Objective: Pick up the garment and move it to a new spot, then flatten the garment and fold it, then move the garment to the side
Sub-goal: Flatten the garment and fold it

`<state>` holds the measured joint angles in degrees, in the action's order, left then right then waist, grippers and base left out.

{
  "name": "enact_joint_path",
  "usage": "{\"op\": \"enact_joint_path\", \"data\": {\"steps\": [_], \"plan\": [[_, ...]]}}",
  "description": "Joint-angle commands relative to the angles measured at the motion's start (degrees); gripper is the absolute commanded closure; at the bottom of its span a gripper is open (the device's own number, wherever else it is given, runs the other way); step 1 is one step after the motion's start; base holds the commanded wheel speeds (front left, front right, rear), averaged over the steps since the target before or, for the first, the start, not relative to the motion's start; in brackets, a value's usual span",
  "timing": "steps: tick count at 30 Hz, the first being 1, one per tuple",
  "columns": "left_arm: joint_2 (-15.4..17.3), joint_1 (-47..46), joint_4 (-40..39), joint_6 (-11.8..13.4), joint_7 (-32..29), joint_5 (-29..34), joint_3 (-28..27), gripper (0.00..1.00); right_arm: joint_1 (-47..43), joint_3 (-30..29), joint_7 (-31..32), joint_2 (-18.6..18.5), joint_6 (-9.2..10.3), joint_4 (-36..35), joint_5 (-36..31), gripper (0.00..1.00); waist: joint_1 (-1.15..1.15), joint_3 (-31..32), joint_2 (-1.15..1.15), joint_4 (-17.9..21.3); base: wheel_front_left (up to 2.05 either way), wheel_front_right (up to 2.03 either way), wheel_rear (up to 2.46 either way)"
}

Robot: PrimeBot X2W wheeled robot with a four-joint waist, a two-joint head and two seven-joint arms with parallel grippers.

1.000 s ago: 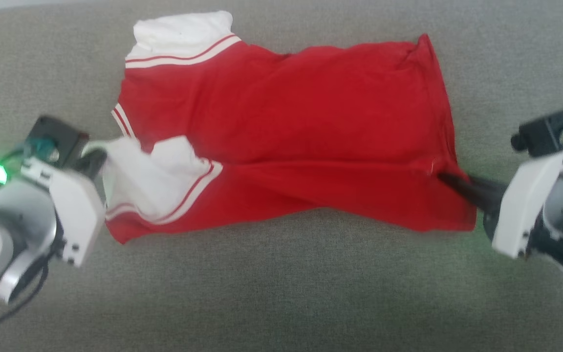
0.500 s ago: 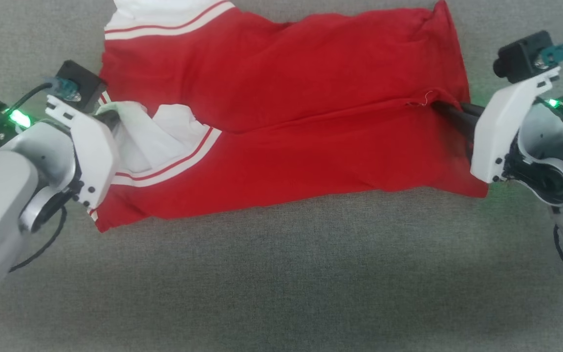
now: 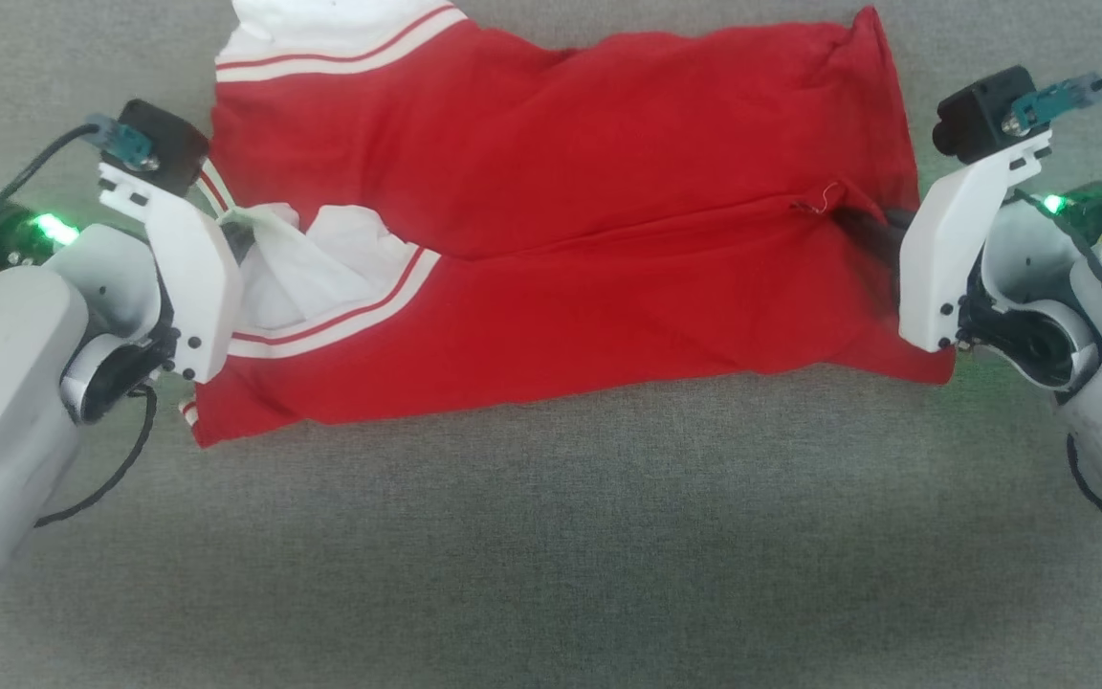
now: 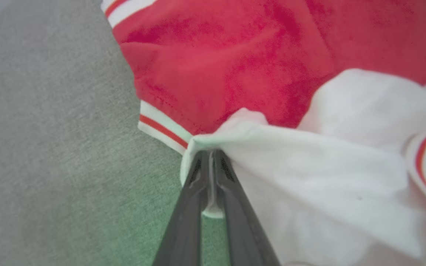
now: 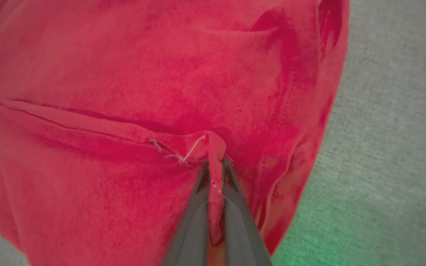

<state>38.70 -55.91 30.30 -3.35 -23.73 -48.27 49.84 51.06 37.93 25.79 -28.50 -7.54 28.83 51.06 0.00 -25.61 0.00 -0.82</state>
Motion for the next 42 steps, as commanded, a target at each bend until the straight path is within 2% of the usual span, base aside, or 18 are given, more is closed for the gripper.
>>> {"op": "enact_joint_path", "data": {"steps": [1, 2, 3, 8, 13, 14, 24, 27, 34, 38, 42], "plan": [[-0.2, 1.5, 0.8, 0.5, -1.1, -1.4, -0.2, 0.00, -0.4, 1.4, -0.1, -0.2, 0.10, 0.7, 0.8, 0.32, 0.00, 1.1, 0.00, -0.2, 0.00, 0.00, 0.00], [0.0, 1.6, 0.5, 0.6, -1.4, -1.7, -0.4, 0.00, -0.4, 1.6, -0.7, -0.6, 0.10, 0.3, 1.1, 0.02, 0.00, 1.5, 0.00, -0.4, 0.00, 0.00, 0.00], [0.2, 1.8, -0.1, 0.9, -1.7, -2.0, -0.4, 0.00, -0.4, 1.8, -1.1, -1.0, 0.10, 0.1, 1.4, 0.00, 0.00, 2.0, 0.00, -0.6, 0.00, 0.00, 0.00], [1.9, 3.5, -3.6, 4.2, -4.1, -3.7, -1.2, 0.00, -1.7, 1.5, -3.9, -3.2, 0.10, -1.8, 2.3, 0.00, 0.00, 4.1, 0.00, -1.7, 0.00, 0.00, 0.00], [4.2, 6.3, -10.4, 8.0, -6.5, -4.5, -1.6, 0.00, -4.0, -1.2, -8.5, -5.0, 0.10, -3.9, 1.4, 0.00, 0.00, 5.7, 0.00, -2.8, 0.00, 0.00, 0.00], [4.2, 6.3, -10.4, 8.0, -6.5, -4.5, -1.6, 0.00, -4.0, -1.2, -8.5, -5.0, 0.10, -3.9, 1.4, 0.00, 0.00, 5.7, 0.00, -2.8, 0.00, 0.00, 0.00], [9.8, 14.7, -25.2, 16.1, -10.2, -8.2, -2.7, 0.00, -12.1, -12.9, -19.0, -4.7, 0.10, -9.1, -3.9, 0.00, 0.00, 7.0, 0.00, -1.9, 0.00, 0.00, 0.00], [11.2, 17.0, -27.0, 17.8, -10.5, -8.8, -2.7, 0.00, -15.0, -17.1, -21.8, -3.5, 0.10, -11.4, -7.0, 0.00, 0.00, 6.9, 0.00, -0.7, 0.00, 0.00, 0.00], [11.4, 19.7, -25.1, 20.0, -9.9, -11.2, -3.6, 0.00, -21.3, -26.5, -24.9, 1.7, 0.09, -16.9, -14.9, 0.00, 0.00, 6.8, 0.00, 2.4, 0.00, 0.00, 0.00], [10.9, 20.3, -22.0, 20.7, -10.3, -12.3, -4.1, 0.00, -24.5, -30.2, -24.1, 5.1, 0.09, -20.0, -18.1, 0.00, 0.00, 6.7, 0.00, 3.8, 0.00, 0.00, 0.00], [9.0, 21.4, -18.8, 21.3, -11.4, -14.9, -4.4, 0.00, -27.4, -32.7, -21.9, 7.7, 0.08, -23.1, -20.3, 0.00, 0.00, 6.6, 0.00, 4.6, 0.00, 0.00, 0.00]]}}
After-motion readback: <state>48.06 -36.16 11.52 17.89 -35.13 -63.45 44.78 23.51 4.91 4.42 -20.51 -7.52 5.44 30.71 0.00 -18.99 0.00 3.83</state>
